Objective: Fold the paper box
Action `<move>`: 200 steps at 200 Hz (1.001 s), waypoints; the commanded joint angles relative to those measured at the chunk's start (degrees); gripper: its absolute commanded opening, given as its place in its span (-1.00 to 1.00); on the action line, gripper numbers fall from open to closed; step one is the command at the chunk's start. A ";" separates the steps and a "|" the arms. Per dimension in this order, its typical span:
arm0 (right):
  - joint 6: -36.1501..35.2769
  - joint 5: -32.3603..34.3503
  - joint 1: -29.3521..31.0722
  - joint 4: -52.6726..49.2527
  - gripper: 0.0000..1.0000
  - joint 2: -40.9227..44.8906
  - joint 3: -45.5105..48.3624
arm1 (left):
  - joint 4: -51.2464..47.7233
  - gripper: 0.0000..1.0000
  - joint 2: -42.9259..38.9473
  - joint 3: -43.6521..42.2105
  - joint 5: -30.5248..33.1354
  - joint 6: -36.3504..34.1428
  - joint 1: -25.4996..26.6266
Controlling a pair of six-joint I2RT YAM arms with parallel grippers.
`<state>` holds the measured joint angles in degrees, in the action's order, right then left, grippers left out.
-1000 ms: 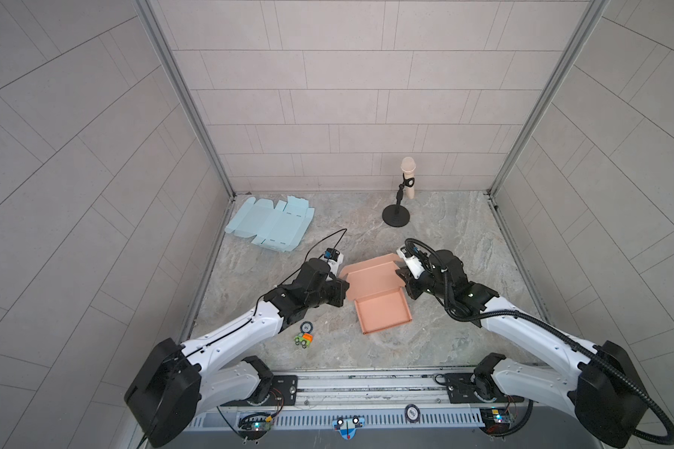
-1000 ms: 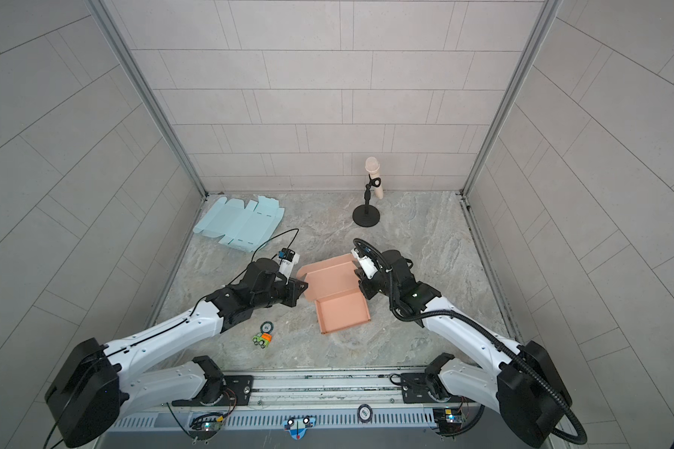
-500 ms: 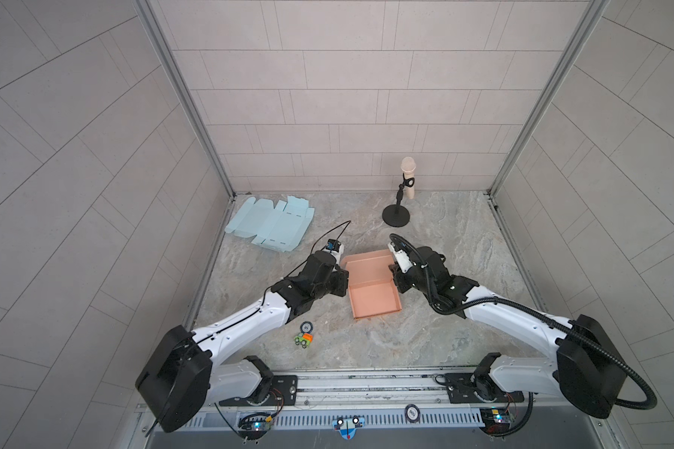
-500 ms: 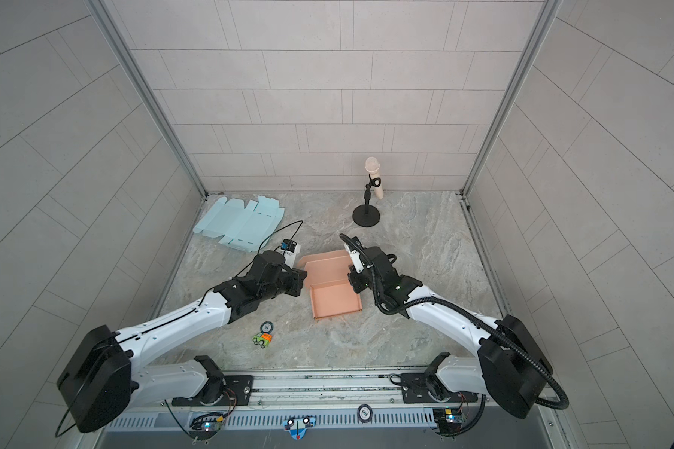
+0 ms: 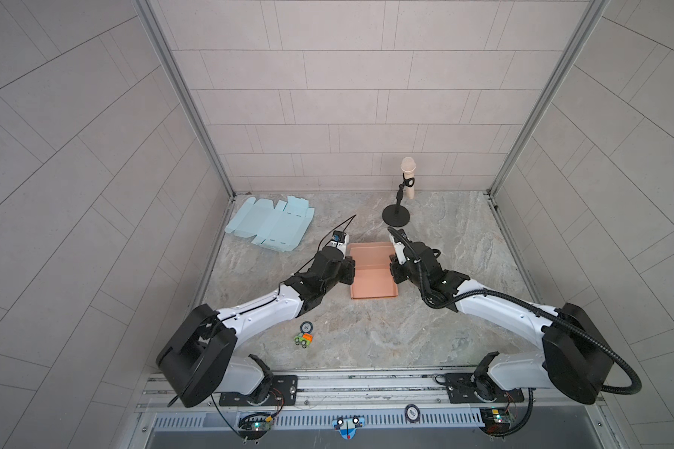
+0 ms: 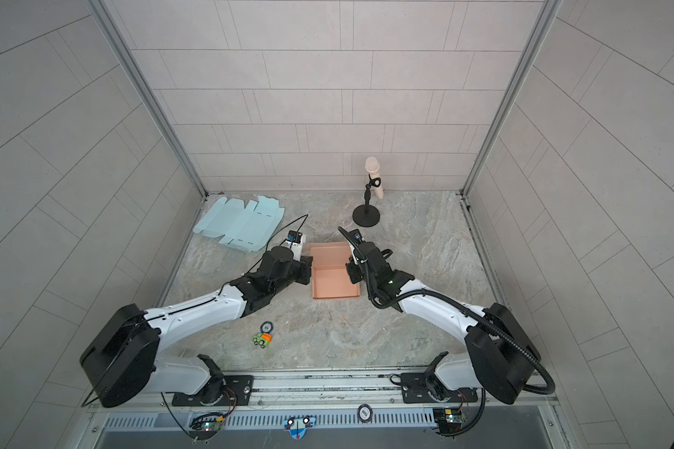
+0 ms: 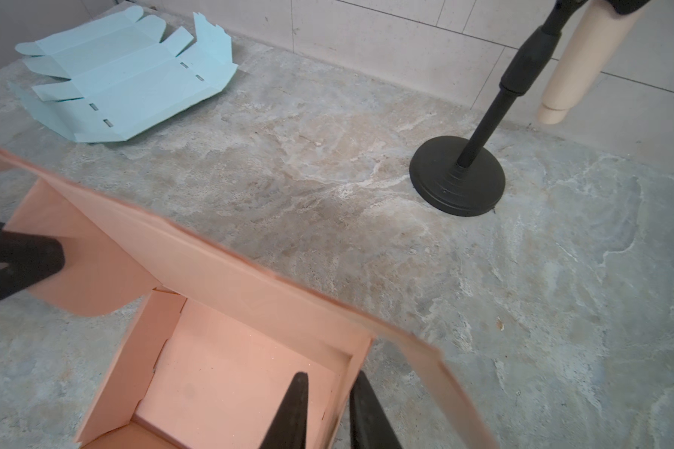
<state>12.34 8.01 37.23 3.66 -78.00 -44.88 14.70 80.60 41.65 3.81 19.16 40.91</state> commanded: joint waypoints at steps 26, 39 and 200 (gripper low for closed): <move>3.73 -0.13 1.01 5.84 -0.52 -0.37 2.39 | 18.27 -0.94 4.59 -3.09 0.95 -1.36 3.39; 4.24 0.20 1.07 6.71 -0.52 -0.10 3.44 | 22.39 -0.94 5.34 -5.12 2.94 -1.68 4.62; 7.52 1.32 1.97 10.60 -0.52 5.91 13.20 | 38.62 -0.96 15.24 -11.46 19.71 -1.15 13.39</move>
<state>18.41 11.40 38.28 12.43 -73.56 -32.29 49.36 93.93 31.18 23.90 17.96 52.75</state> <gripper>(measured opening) 0.239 0.052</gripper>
